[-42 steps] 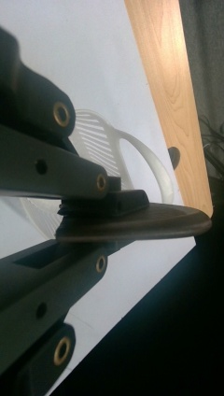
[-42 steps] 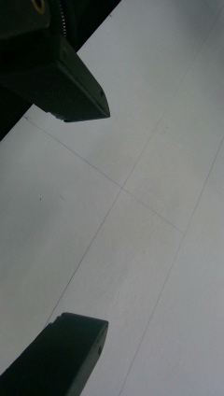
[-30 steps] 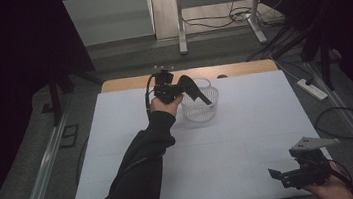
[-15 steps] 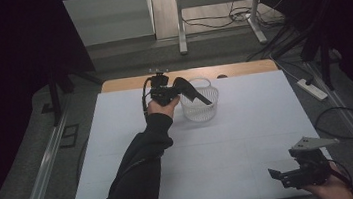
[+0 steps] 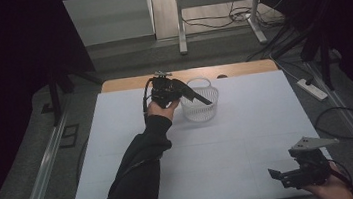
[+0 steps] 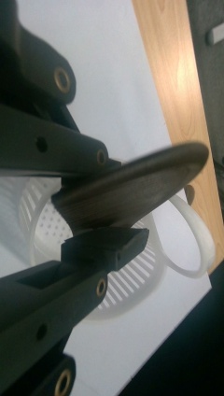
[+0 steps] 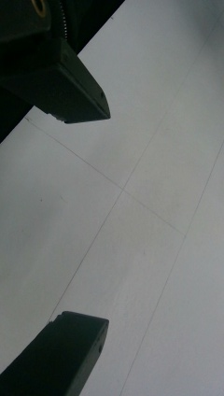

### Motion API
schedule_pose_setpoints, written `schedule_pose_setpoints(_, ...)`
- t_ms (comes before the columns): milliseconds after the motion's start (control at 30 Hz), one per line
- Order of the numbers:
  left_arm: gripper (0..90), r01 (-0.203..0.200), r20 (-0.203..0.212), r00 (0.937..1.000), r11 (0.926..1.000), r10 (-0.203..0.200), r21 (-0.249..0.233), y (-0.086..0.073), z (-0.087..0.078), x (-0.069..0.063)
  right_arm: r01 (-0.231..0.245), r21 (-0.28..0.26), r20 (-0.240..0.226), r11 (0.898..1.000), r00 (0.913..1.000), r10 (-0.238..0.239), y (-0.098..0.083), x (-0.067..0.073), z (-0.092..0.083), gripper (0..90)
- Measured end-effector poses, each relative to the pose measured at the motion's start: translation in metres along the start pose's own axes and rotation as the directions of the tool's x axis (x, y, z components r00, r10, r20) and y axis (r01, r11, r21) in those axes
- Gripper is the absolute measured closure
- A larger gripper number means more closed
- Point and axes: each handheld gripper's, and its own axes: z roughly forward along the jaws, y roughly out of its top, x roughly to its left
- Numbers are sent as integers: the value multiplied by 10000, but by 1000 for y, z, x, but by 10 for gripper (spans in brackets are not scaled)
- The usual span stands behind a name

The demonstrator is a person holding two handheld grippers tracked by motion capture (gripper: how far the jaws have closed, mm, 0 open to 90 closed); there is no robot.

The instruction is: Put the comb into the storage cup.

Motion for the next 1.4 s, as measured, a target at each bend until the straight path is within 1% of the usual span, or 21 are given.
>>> schedule_pose_setpoints(133, 655, -523, -455, 9976, 9985, 530, 174, -1, 1, -2, -18, 12, -6, 10000, 10000, 18, 0, 0, 0, 28)
schedule_pose_setpoints(267, 592, -830, -728, 9937, 9961, 849, 290, -2, 3, -3, 38, 23, 0, 10000, 10000, -38, 0, 0, 0, 29)
schedule_pose_setpoints(433, 521, -860, -891, 9920, 9956, 891, 375, -5, 5, -3, 33, 13, -4, 10000, 10000, -33, 0, 0, 0, 30)
schedule_pose_setpoints(667, 416, -725, -797, 9938, 9957, 769, 576, -10, 7, 1, 38, 18, -4, 10000, 10000, -38, 0, 0, 0, 31)
schedule_pose_setpoints(800, 363, -690, -793, 9942, 9962, 730, 528, -12, 6, 2, 33, 14, 2, 10000, 10000, -33, 0, 0, 0, 31)
schedule_pose_setpoints(867, 347, -696, -749, 9945, 9960, 737, 552, -12, 6, 3, 36, 13, 8, 10000, 10000, -36, 0, 0, 0, 31)
schedule_pose_setpoints(1200, 261, -788, -806, 9932, 9944, 844, 706, -14, 5, 5, 22, 3, 28, 10000, 10000, -22, 0, 0, 0, 31)
schedule_pose_setpoints(1400, 216, -948, -825, 9914, 9921, 1016, 821, -15, 5, 4, 29, 7, 28, 10000, 10000, -29, 0, 0, 0, 31)
